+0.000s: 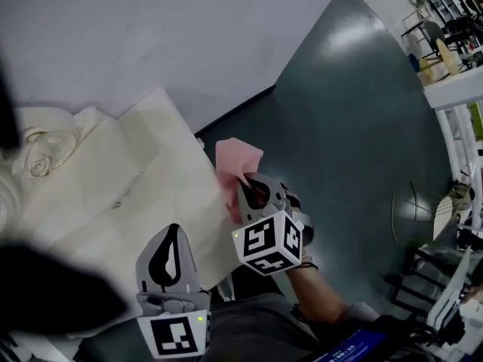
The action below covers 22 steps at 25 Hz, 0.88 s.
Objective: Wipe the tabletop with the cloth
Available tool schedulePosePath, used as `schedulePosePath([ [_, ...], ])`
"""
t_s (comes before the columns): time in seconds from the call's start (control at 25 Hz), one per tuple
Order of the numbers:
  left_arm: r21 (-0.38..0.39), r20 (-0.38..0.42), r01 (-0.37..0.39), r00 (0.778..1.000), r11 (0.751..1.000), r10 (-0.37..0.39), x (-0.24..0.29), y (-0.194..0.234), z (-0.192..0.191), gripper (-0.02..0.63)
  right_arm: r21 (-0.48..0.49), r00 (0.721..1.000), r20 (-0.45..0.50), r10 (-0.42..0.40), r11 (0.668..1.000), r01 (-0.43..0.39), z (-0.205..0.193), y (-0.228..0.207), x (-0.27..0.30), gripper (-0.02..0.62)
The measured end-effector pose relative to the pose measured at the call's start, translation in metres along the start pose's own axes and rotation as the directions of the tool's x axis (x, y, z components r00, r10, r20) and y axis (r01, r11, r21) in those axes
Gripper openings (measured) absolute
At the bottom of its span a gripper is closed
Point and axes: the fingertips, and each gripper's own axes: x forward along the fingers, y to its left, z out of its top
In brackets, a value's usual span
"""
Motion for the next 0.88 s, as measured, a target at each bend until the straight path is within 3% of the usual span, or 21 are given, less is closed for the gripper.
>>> schedulePosePath([
  [0.28, 0.068, 0.076, 0.031, 0.996, 0.997, -0.036, 0.005, -0.028, 0.053, 0.015, 0.029, 0.994, 0.061, -0.096, 0.995, 0.094, 0.019, -0.056, -0.049, 0.021],
  [0.48, 0.104, 0.172, 0.000, 0.985, 0.995, -0.018, -0.006, -0.024, 0.098, 0.015, 0.019, 0.980, 0.139, -0.144, 0.990, 0.143, 0.059, -0.075, -0.085, 0.021],
  [0.68, 0.102, 0.252, -0.071, 0.967, 0.992, 0.043, -0.024, -0.002, 0.133, 0.015, -0.020, 0.965, 0.208, -0.160, 0.986, 0.167, 0.097, -0.068, -0.114, 0.021],
  [0.88, 0.068, 0.344, -0.165, 0.930, 0.984, 0.132, -0.061, 0.034, 0.158, 0.015, -0.071, 0.956, 0.259, -0.140, 0.984, 0.163, 0.122, -0.031, -0.140, 0.021],
])
